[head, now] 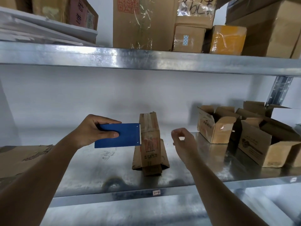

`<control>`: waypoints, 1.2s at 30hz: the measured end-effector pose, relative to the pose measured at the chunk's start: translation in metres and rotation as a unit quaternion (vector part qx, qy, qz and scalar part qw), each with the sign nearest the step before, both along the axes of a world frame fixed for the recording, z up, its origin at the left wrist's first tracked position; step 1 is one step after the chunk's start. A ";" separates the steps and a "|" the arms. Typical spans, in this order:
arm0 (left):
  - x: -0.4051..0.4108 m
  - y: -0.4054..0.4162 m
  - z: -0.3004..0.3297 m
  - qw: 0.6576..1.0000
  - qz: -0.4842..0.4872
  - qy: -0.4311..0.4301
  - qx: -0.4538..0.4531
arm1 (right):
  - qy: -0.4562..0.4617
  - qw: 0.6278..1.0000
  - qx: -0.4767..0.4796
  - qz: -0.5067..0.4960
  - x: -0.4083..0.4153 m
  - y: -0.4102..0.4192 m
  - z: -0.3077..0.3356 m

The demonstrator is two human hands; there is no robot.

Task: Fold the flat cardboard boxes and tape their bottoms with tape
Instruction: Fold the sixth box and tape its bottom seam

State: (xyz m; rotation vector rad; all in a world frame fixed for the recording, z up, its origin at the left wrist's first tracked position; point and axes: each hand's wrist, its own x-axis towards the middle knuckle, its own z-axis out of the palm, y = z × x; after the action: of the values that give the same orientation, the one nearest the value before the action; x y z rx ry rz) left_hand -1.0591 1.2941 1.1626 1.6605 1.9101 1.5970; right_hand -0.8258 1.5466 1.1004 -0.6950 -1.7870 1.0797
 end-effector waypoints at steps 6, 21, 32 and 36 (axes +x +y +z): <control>0.001 0.004 -0.002 1.000 -0.006 -0.001 0.009 | 0.061 0.888 0.455 -0.008 -0.024 -0.022 0.018; -0.003 0.004 -0.002 1.000 -0.011 -0.008 0.023 | -0.061 0.877 0.476 0.029 -0.024 0.011 -0.006; -0.006 0.004 -0.009 1.000 -0.016 -0.007 0.024 | -0.179 0.858 0.475 0.078 -0.042 -0.033 0.029; -0.011 -0.001 -0.013 0.999 -0.015 -0.012 0.037 | -0.181 0.888 0.413 0.092 -0.038 -0.019 0.013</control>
State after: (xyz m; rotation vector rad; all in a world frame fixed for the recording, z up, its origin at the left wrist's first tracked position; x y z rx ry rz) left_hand -1.0698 1.2931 1.1491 1.6816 1.8285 1.6879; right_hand -0.8638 1.5280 1.1137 -0.1959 -2.4143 0.2083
